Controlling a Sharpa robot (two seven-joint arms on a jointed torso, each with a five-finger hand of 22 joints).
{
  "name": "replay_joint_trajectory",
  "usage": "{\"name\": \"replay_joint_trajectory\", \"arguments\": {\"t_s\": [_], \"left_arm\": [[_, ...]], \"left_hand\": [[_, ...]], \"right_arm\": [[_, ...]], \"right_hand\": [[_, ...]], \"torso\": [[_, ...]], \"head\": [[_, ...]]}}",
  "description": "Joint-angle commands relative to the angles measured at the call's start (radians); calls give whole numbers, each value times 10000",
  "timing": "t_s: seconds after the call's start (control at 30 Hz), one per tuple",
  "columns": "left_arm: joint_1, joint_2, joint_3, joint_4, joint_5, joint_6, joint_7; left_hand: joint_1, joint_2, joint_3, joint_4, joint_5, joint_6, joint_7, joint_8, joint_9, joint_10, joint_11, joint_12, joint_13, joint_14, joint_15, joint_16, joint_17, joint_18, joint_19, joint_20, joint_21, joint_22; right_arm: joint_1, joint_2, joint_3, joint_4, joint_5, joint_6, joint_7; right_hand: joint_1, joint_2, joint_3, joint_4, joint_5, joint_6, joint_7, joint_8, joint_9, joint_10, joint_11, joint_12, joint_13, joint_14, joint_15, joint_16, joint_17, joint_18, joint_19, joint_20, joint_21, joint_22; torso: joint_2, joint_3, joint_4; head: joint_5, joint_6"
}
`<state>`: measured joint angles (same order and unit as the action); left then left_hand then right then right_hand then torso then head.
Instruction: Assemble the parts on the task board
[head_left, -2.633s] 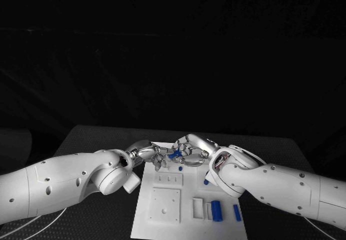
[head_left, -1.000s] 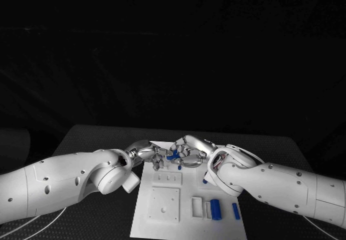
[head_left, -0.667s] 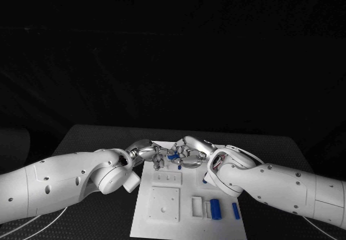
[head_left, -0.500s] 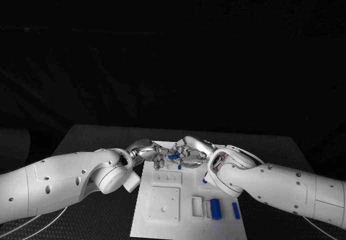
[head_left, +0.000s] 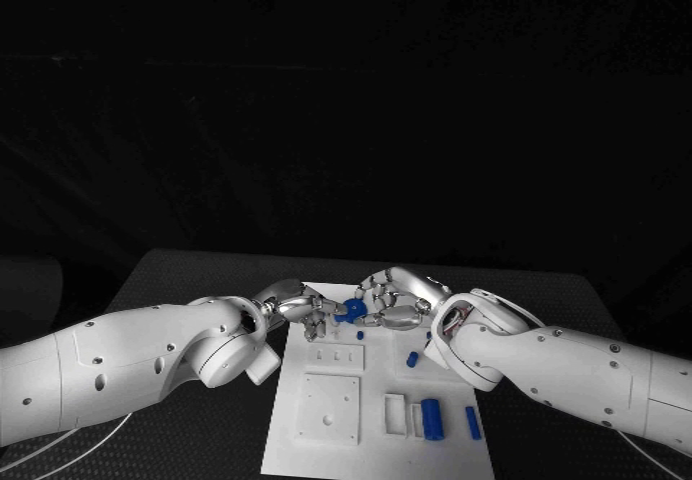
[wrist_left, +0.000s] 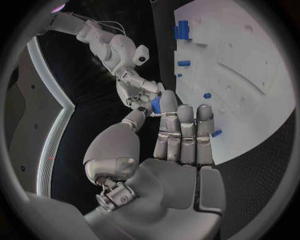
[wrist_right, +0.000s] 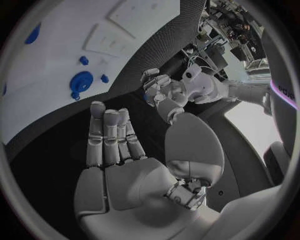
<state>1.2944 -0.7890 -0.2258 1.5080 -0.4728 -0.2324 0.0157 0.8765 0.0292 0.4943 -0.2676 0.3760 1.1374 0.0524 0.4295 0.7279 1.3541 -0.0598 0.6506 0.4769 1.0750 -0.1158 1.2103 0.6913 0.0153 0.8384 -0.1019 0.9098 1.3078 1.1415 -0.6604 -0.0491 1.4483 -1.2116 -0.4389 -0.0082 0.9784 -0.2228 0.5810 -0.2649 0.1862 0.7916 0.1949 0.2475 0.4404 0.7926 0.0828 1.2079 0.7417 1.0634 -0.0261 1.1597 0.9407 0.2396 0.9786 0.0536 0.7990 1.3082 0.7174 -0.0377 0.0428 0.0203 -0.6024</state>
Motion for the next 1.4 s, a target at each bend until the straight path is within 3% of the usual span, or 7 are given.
{"name": "replay_joint_trajectory", "arguments": {"t_s": [0.03,0.2,0.37,0.63,0.83,1.07,1.4], "left_arm": [[7,44,7,-105,-947,-83,-643],[9,231,9,-426,-2151,452,-1565],[17,525,10,-747,-3494,1266,-2949],[21,1263,6,-1032,-5052,2227,-4363],[20,1708,5,-1328,-5536,2724,-4383],[20,1889,1,-1461,-5989,2575,-4644],[4,2213,-139,-1754,-6130,2342,-4677]], "left_hand": [[278,151,47,-77,96,325,-341,81,19,7,-87,48,16,36,-111,72,-2,-19,90,-1135,81,226],[287,156,51,-88,124,324,-345,98,24,7,-95,61,21,42,-121,84,-8,-16,100,-1146,102,226],[317,161,67,-119,195,318,-350,119,30,2,-107,76,24,48,-135,96,-23,-12,111,-1163,137,226],[339,182,80,-139,253,323,-356,141,35,10,-118,89,24,65,-144,110,-39,-10,120,-1175,172,228],[337,219,80,-166,387,327,-364,173,40,30,-135,108,21,102,-163,129,-72,-4,145,-1197,236,225],[323,213,80,-186,667,338,-376,219,46,53,-155,134,16,144,-181,158,-115,-2,145,-1217,294,219],[297,197,72,-192,989,374,-400,277,49,108,-178,164,7,202,-193,205,-161,6,156,-1238,368,213]], "right_arm": [[6,-257,24,-171,11,-325,152],[166,-587,161,-600,-9,-650,297],[364,-846,592,-748,252,-838,392],[837,-898,930,-1224,1935,-666,813],[1056,-578,940,-2045,3125,-317,1200],[1086,-373,940,-2395,3209,-509,994],[1093,-185,937,-2564,3701,-251,842]], "right_hand": [[139,-64,-43,11,110,-99,7,-52,-9,-91,17,-49,-74,-111,24,-47,-44,142,-120,48,-70,36],[416,-93,30,83,383,-83,9,1,-7,-98,20,-42,-185,-157,30,-38,-106,183,-165,137,-111,49],[579,-90,138,151,479,-49,-1,41,-9,-79,13,-26,-255,-159,24,-22,-146,220,-159,188,-120,60],[645,-109,261,311,720,84,-31,145,-8,-90,-11,-69,-429,-230,7,-74,-258,222,-224,258,-193,60],[481,107,483,280,763,337,2,391,-34,19,107,-1981,-2202,-739,229,-1947,-1528,147,-1288,783,-1529,-616],[199,344,598,247,1040,454,-11,584,-126,289,479,-4735,-4603,-1267,982,-4708,-3131,7,-2644,1338,-3098,-1497],[318,402,616,379,1156,358,22,667,-255,1361,688,-7529,-6599,-1551,1559,-7210,-4377,-170,-4003,1761,-4116,-1920]], "torso": [[-1,0,-9],[-30,8,-24],[-59,32,-74],[-154,109,-152],[-223,146,-166],[-257,187,-180],[-231,147,-177]], "head": [[20,9],[36,2],[72,-24],[173,-153],[248,-282],[286,-419],[337,-480]]}}
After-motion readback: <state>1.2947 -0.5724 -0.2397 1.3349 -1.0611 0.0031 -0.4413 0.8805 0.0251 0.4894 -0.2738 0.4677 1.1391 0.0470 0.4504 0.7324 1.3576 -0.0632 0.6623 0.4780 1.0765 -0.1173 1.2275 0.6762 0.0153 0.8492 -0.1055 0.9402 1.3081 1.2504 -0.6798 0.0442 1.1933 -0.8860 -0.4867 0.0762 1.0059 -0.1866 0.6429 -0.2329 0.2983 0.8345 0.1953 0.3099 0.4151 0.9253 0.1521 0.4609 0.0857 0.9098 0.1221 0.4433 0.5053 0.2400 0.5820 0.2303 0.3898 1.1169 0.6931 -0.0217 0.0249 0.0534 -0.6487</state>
